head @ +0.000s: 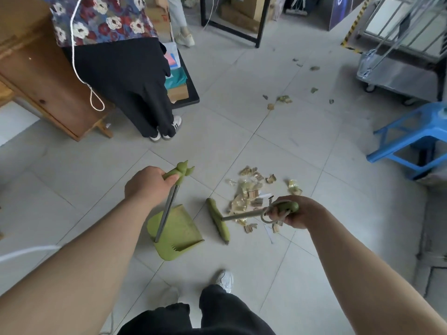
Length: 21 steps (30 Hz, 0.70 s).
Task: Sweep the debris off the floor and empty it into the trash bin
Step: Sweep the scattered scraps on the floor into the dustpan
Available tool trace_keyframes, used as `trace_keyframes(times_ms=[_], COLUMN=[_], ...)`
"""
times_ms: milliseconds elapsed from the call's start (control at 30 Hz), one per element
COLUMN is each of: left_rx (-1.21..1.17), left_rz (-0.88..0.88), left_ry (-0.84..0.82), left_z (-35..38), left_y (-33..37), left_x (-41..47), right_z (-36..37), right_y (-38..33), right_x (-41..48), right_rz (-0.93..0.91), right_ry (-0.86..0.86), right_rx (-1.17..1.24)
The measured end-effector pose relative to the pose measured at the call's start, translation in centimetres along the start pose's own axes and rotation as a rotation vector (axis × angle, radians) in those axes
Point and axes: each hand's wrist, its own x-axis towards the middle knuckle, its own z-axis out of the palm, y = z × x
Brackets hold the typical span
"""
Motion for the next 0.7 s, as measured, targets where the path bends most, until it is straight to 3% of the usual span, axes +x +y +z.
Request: trace_keyframes(times_ms=[167,400,700], left_rx=[-0.021,-0.02,-0.004], left_rz=[0.026,0.053,0.157], left_ry=[0.005,0.008,-0.044], left_z=[1.4,2.1,2.6], left_y=[2.7,5.6,9.9], left_x=[0.2,1.4,4.0], right_z=[-3.6,-4.4,-7.8], right_y=[-1.9,-4.3,-4.5], right_x=[-0.5,0.9,-2.1], right_rz=[0.005,-0.186,-0.331], right_ry=[0.08,0.171,0.154], right_rx=[-0.205,0.017,0.218])
